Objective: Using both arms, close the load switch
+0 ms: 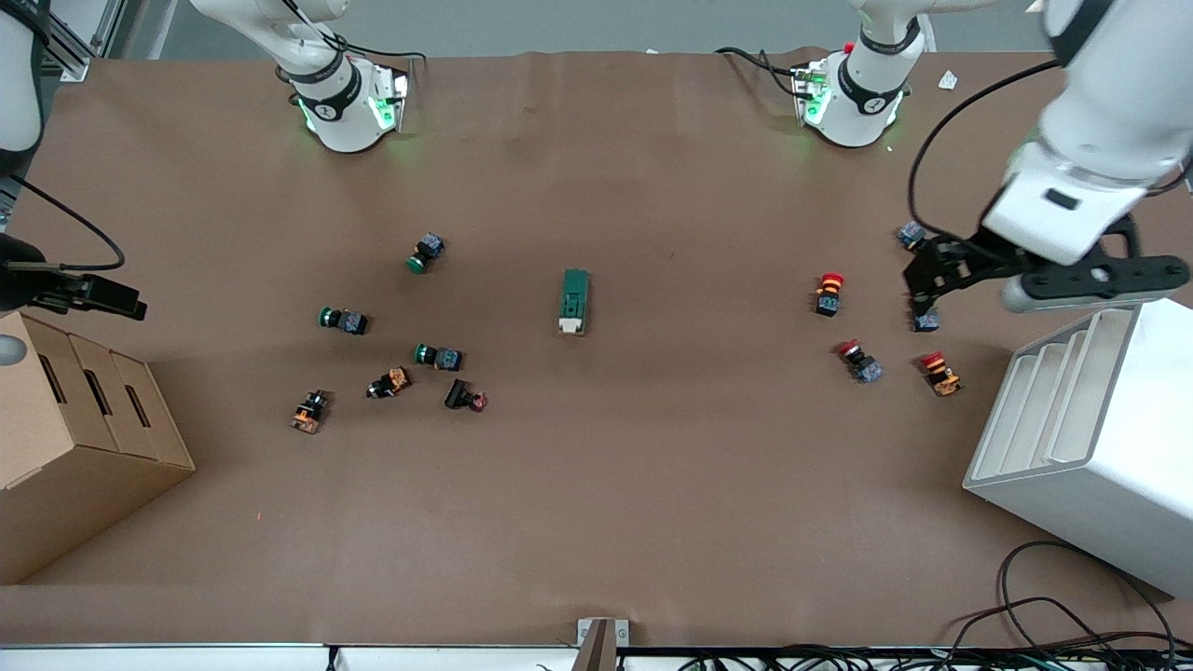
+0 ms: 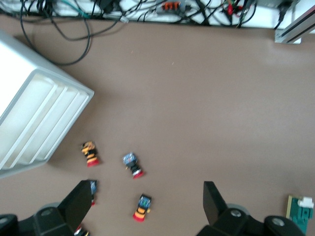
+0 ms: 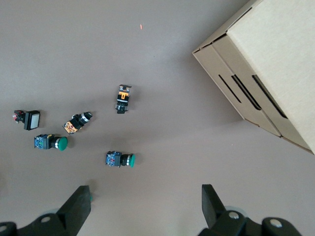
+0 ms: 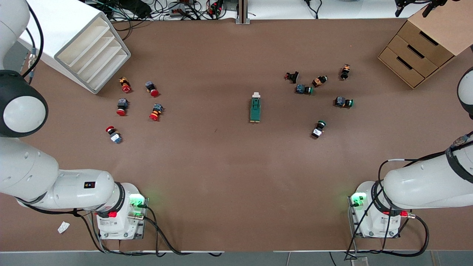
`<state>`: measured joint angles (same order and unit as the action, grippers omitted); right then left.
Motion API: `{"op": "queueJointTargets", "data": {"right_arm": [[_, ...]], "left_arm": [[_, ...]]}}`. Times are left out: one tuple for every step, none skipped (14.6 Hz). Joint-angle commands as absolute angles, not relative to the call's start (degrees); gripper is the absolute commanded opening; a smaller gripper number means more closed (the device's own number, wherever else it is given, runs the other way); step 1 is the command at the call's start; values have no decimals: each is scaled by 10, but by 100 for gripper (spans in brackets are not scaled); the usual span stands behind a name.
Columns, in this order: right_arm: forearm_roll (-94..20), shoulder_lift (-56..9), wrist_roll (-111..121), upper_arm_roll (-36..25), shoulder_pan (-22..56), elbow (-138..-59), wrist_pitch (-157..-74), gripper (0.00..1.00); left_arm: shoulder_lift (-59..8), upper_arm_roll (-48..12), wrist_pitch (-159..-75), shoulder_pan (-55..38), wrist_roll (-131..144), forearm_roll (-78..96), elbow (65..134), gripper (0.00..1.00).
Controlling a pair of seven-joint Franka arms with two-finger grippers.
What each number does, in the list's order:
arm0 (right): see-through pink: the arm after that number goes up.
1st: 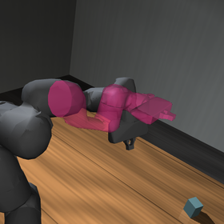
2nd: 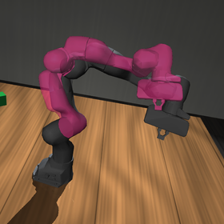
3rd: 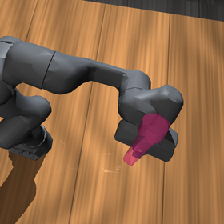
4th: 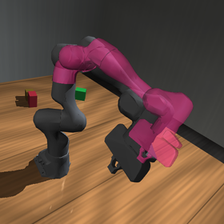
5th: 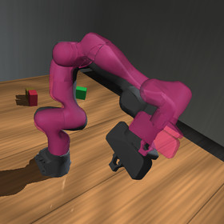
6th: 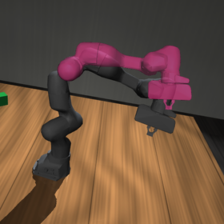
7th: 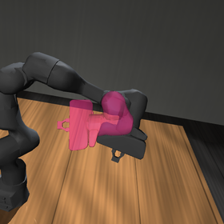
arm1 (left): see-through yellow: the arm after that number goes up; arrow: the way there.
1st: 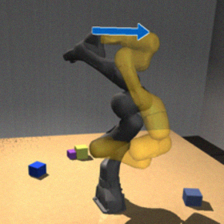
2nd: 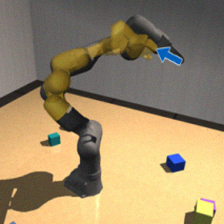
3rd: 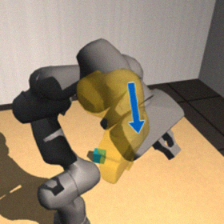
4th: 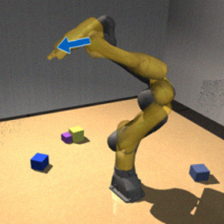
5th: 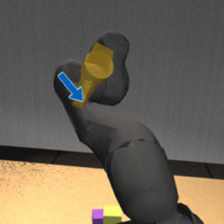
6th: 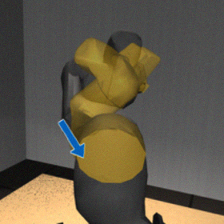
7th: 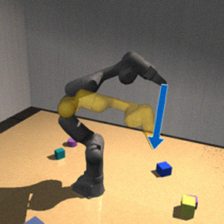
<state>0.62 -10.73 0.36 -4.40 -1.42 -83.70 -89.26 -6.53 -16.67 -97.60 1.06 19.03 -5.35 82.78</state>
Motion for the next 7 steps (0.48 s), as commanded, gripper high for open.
{"op": "queueJointTargets", "data": {"right_arm": [[14,-101,5,-33,-19,-817,-882,100],[12,-102,4,-32,-18,-817,-883,100],[12,-102,4,-32,-18,-817,-882,100],[11,-102,5,-31,-17,-817,-883,100],[11,-102,7,-30,-11,-816,-881,100],[10,-102,3,-30,-4,-816,-869,100],[9,-102,2,-30,3,-817,-853,100]], "left_arm": [[-22,-122,-955,-13,144,-26,866,100],[-3,-100,-953,-20,115,-18,891,100],[16,-78,-953,-28,89,-7,914,100],[35,-54,-953,-38,71,4,937,100],[52,-38,-953,-47,56,7,955,100],[69,-31,-952,-52,45,7,975,100],[84,-30,-952,-51,43,7,994,100]]}}
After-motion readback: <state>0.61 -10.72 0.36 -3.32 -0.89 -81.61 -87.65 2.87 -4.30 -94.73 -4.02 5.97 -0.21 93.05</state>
